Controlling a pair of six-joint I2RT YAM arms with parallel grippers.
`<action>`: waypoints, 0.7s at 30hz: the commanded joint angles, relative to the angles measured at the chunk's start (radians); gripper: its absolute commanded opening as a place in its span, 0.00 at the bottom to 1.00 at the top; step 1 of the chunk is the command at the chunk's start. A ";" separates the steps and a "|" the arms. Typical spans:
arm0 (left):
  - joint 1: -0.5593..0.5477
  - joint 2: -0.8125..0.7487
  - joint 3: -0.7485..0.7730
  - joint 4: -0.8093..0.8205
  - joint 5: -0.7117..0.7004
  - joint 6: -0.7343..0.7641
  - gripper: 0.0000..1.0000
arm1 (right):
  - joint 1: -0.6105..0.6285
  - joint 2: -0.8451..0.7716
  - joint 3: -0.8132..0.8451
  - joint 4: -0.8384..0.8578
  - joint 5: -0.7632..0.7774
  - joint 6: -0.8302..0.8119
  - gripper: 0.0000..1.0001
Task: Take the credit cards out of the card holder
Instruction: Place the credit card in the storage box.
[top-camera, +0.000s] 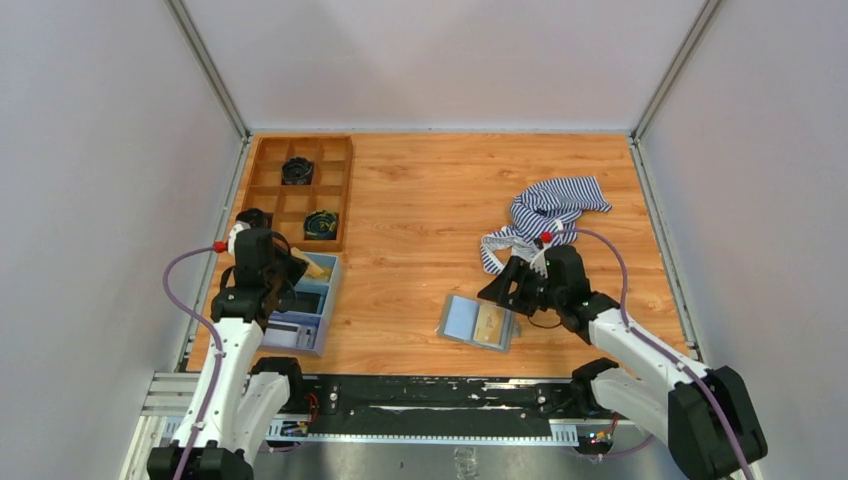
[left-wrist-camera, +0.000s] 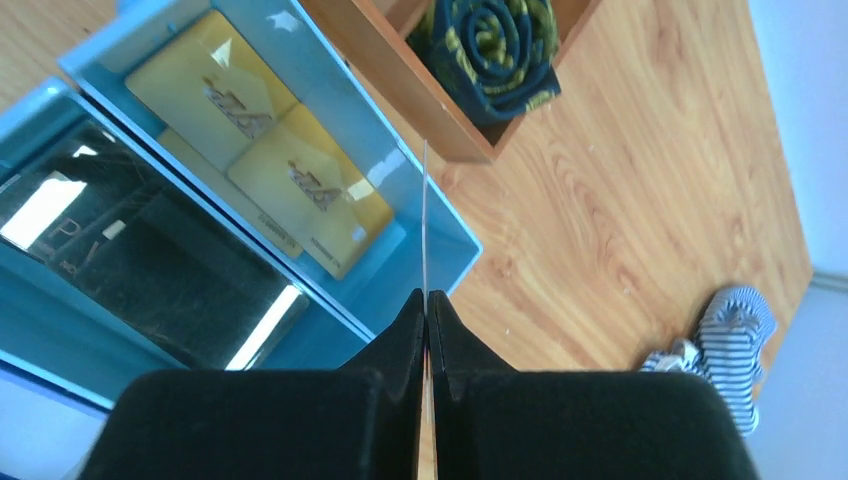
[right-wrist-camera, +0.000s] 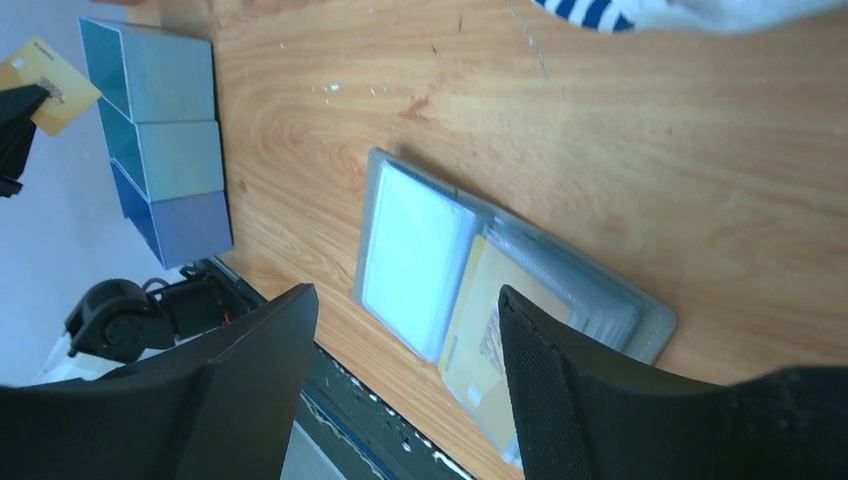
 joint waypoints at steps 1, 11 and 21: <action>0.047 -0.002 -0.001 0.045 -0.069 -0.042 0.00 | -0.037 0.089 0.080 0.030 -0.034 -0.033 0.70; 0.095 0.033 -0.089 0.111 -0.072 -0.097 0.00 | -0.059 0.267 0.180 0.047 -0.094 -0.056 0.67; 0.095 0.018 -0.212 0.221 -0.096 -0.181 0.16 | -0.061 0.347 0.215 0.070 -0.139 -0.047 0.66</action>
